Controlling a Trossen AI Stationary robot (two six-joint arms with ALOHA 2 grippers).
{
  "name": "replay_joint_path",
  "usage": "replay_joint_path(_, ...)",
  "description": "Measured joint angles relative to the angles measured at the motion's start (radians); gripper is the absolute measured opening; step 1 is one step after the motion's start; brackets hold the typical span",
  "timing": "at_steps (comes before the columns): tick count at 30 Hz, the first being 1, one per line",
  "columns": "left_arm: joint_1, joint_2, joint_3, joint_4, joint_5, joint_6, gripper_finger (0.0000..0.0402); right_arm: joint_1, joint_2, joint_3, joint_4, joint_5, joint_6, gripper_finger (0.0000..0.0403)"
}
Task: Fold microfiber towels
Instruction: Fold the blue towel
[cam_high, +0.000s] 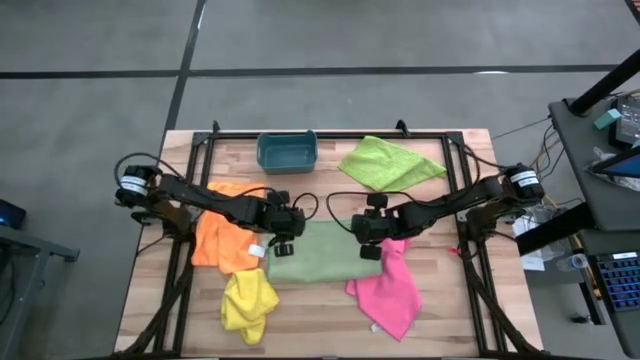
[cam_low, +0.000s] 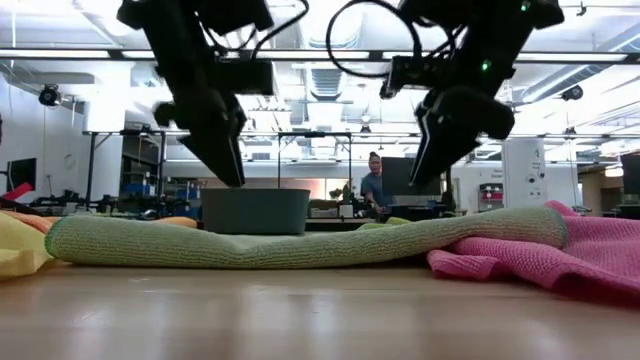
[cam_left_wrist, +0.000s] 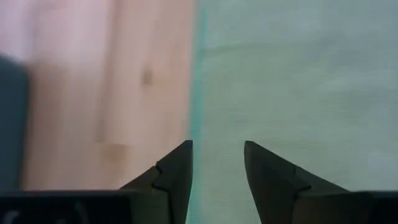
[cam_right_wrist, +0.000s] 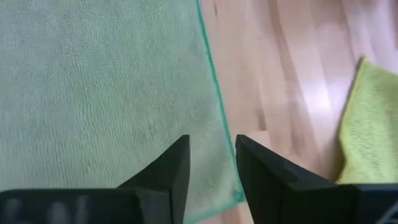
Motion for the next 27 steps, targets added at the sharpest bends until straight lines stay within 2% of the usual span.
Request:
replay_joint_path(5, -0.04, -0.018, -0.008, 0.047, 0.099, -0.089, 0.0129, 0.0, -0.048, -0.007, -0.011, 0.0, -0.011, 0.008)
replay_joint_path(10, -0.09, -0.008, -0.044, 0.135, 0.104, -0.129, 0.0129, 0.002, -0.054, -0.039, 0.02, -0.003, 0.023, 0.0036)
replay_joint_path(13, -0.1, -0.008, -0.102, 0.277, 0.105, -0.13, 0.0129, 0.003, -0.042, -0.081, 0.11, -0.017, 0.023, 0.0014)
replay_joint_path(18, -0.099, -0.008, -0.19, 0.481, 0.092, -0.141, 0.0129, 0.002, -0.005, -0.145, 0.235, -0.036, 0.039, 0.0009)
replay_joint_path(24, -0.097, -0.008, -0.248, 0.495, 0.088, -0.177, 0.0129, -0.003, 0.049, -0.203, 0.364, -0.048, 0.052, 0.0009)
replay_joint_path(27, -0.095, -0.008, -0.276, 0.499, 0.081, -0.197, 0.0129, -0.017, 0.083, -0.207, 0.366, -0.047, 0.07, 0.0009)
